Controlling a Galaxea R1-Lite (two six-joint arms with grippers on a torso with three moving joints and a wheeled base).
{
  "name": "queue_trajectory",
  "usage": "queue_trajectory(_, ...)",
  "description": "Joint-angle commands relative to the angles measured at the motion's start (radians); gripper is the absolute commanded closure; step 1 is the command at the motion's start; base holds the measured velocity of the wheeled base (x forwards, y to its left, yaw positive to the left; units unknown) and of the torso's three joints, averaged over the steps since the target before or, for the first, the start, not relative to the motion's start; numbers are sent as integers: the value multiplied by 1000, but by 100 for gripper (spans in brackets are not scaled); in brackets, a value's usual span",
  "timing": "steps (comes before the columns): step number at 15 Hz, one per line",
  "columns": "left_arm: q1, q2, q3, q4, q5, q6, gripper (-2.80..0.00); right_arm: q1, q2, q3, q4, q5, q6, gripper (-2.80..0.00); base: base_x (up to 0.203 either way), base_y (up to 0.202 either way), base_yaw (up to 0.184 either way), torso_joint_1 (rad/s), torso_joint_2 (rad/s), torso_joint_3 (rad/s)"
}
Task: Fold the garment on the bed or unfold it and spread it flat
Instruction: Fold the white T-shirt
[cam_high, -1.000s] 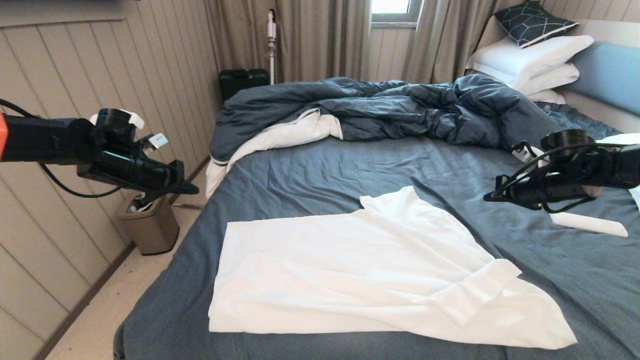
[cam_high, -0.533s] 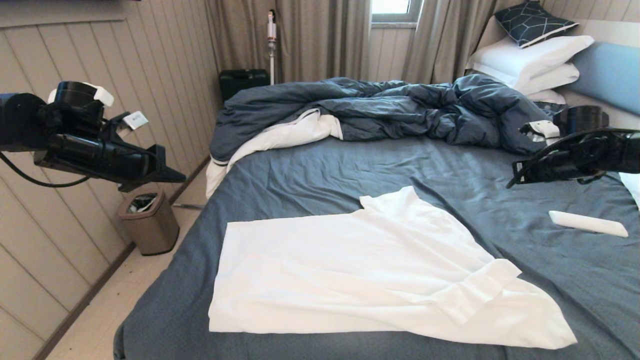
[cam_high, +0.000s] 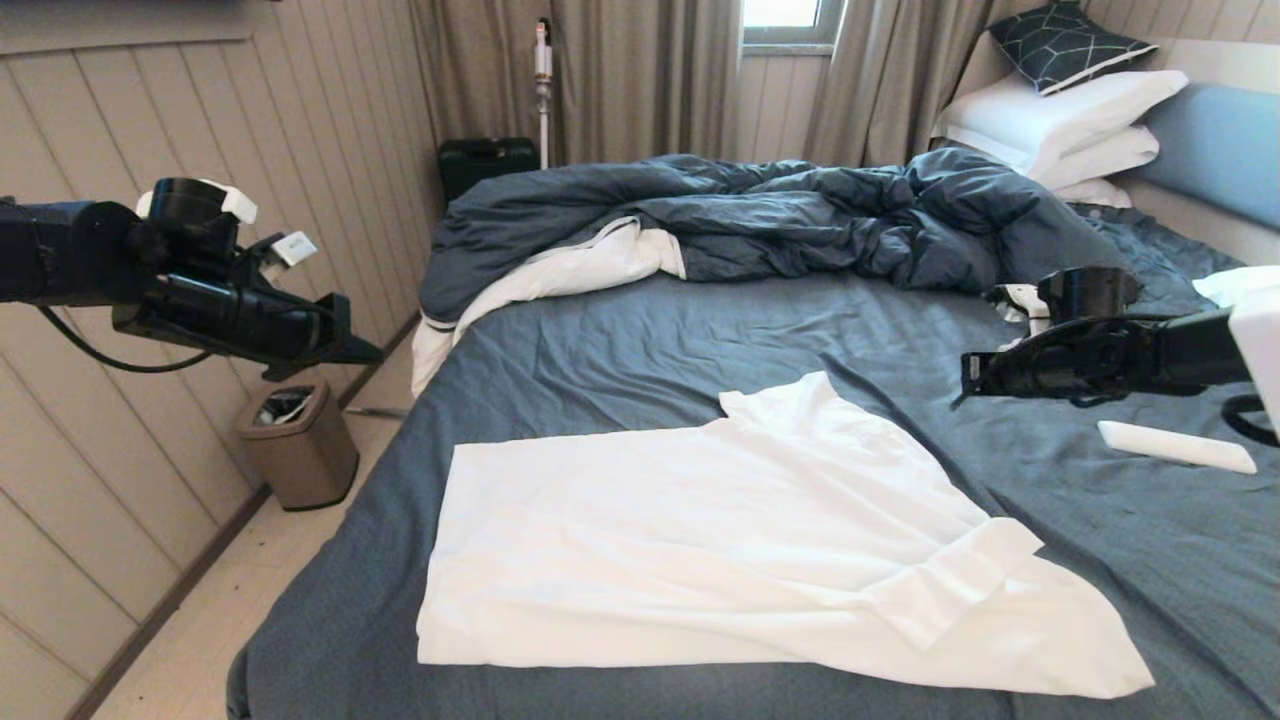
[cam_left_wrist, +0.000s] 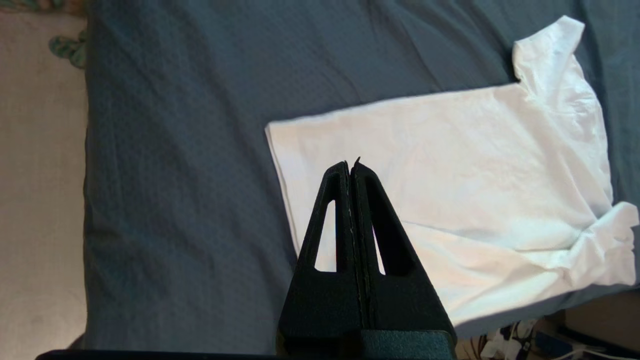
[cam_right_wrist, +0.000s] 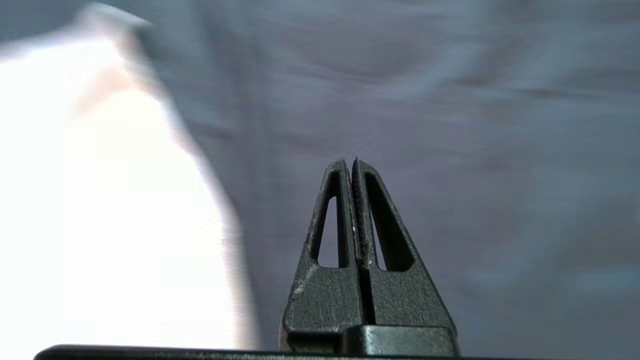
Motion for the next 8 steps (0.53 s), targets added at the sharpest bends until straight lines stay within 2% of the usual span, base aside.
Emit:
queue_trajectory(1, 0, 66, -37, 3, -26, -2, 0, -17, 20, -25, 15, 105, 84, 0, 0, 0, 0, 0, 0, 0)
queue_trajectory(2, 0, 85, -63, 6, -74, -4, 0, -32, 19, -42, 32, 150, 133, 0, 0, 0, 0, 0, 0, 0)
queue_trajectory(3, 1, 100, -79, 9, -108, -6, 0, -37, 20, -49, 49, 171, 151, 0, 0, 0, 0, 0, 0, 0)
queue_trajectory(4, 1, 127, -100, 9, -136, -7, 0, -39, 21, -56, 85, 228, 166, 0, 0, 0, 0, 0, 0, 0)
queue_trajectory(6, 2, 195, -149, 9, -151, -7, 0, -32, 32, -60, 133, 303, 172, 0, 0, 0, 0, 0, 0, 0)
queue_trajectory(8, 19, 244, -176, 5, -158, -6, 0, -24, 61, -61, 132, 306, 172, 0, 0, 0, 0, 0, 0, 0)
